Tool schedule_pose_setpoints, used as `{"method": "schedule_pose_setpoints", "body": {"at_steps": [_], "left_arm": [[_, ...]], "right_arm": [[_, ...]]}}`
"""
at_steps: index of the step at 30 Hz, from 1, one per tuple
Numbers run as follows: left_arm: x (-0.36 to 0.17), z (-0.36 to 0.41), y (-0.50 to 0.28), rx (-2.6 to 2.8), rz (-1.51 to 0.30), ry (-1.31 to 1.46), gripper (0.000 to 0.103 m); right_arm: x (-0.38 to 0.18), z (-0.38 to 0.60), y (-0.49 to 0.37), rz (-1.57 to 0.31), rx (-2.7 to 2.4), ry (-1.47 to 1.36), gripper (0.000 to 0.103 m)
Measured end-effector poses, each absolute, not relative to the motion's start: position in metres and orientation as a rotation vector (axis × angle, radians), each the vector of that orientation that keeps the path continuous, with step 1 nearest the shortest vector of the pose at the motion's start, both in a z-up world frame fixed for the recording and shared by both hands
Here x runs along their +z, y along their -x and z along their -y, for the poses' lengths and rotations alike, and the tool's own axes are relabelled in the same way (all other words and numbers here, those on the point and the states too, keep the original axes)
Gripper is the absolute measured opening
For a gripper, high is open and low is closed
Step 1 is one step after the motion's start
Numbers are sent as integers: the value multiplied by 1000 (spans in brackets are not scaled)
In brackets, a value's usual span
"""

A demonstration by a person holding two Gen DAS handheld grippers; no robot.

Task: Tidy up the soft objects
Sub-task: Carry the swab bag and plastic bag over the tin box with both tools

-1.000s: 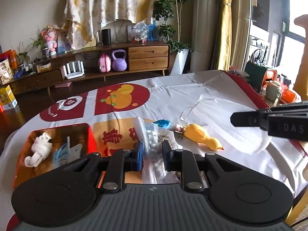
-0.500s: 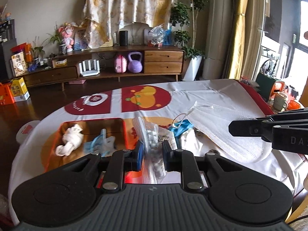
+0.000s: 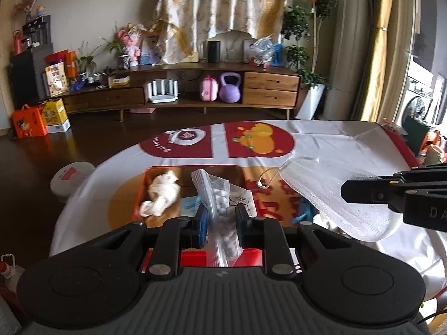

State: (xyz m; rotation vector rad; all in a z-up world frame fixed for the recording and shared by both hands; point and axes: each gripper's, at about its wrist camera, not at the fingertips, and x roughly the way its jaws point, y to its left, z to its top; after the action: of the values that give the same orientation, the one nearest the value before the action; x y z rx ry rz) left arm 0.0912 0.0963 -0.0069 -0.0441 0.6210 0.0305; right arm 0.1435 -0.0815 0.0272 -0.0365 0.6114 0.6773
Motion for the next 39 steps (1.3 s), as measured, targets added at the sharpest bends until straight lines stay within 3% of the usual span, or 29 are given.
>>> {"method": "schedule_pose_setpoints", "body": {"at_steps": [17,39], "left_arm": [[-44,-160,-123,126,-701,33,20],[-83,-158,-176,64,-757,89,20]], "right_arm": [[0,17,-198,-663,661,48,4],[-46,-43,-270,-775,634,93,6]]}}
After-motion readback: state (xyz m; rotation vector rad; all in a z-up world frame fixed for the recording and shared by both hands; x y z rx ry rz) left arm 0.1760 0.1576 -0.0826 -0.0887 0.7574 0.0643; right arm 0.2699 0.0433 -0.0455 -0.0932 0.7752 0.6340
